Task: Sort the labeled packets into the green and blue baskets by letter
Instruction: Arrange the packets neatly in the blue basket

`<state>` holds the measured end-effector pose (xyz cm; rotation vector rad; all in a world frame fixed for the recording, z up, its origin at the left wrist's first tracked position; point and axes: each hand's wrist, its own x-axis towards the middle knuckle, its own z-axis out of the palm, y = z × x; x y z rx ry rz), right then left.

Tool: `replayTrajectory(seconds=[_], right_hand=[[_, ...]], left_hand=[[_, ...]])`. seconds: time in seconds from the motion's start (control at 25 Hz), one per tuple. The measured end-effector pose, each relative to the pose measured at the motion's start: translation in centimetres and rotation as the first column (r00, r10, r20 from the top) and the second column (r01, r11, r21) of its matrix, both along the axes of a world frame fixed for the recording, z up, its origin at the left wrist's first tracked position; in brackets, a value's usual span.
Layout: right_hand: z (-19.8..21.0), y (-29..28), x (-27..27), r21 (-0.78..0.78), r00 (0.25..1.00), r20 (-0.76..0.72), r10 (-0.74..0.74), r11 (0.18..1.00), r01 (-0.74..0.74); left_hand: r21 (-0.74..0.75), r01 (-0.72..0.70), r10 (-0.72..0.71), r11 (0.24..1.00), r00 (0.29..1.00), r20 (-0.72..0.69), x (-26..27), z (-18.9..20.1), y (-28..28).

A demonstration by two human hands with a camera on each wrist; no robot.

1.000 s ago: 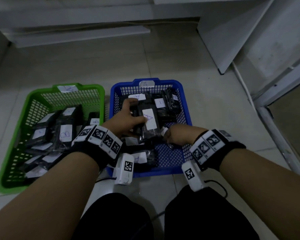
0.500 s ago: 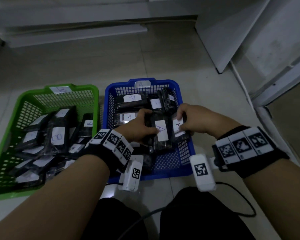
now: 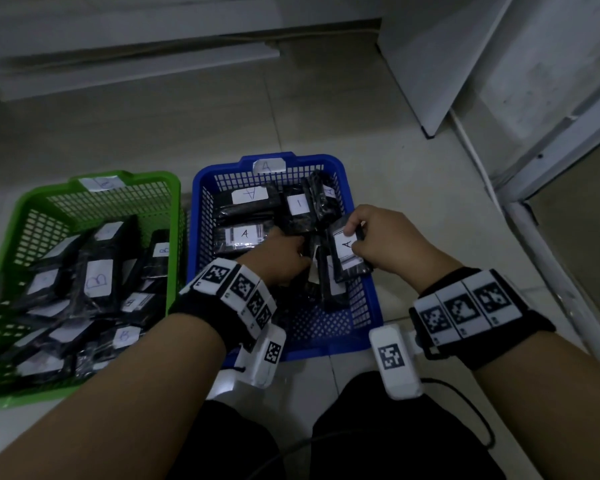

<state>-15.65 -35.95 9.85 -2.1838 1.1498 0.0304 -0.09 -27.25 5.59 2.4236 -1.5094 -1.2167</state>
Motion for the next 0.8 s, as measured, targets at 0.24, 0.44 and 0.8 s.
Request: replayTrajectory(seconds=[0.24, 0.44, 0.8], right_hand=[[-0.1, 0.4, 0.9, 0.016, 0.98, -0.13, 0.149, 0.989, -0.148], [-0.4, 1.2, 1.6, 0.004, 0.948, -0.2, 0.248, 0.968, -0.253], [-1.0, 1.4, 3.4, -0.042, 0.887, -0.326, 0.327, 0.932, -0.359]], left_hand=[[0.113, -0.082, 0.085, 0.99, 0.996, -0.028, -0.3, 0.9, 0.4], [0.219, -0.293, 0.36, 0.931, 0.842, -0.403, -0.8, 0.2, 0.5], [0.166, -0.398, 0.421, 0.902, 0.731, -0.537, 0.4, 1.2, 1.6]])
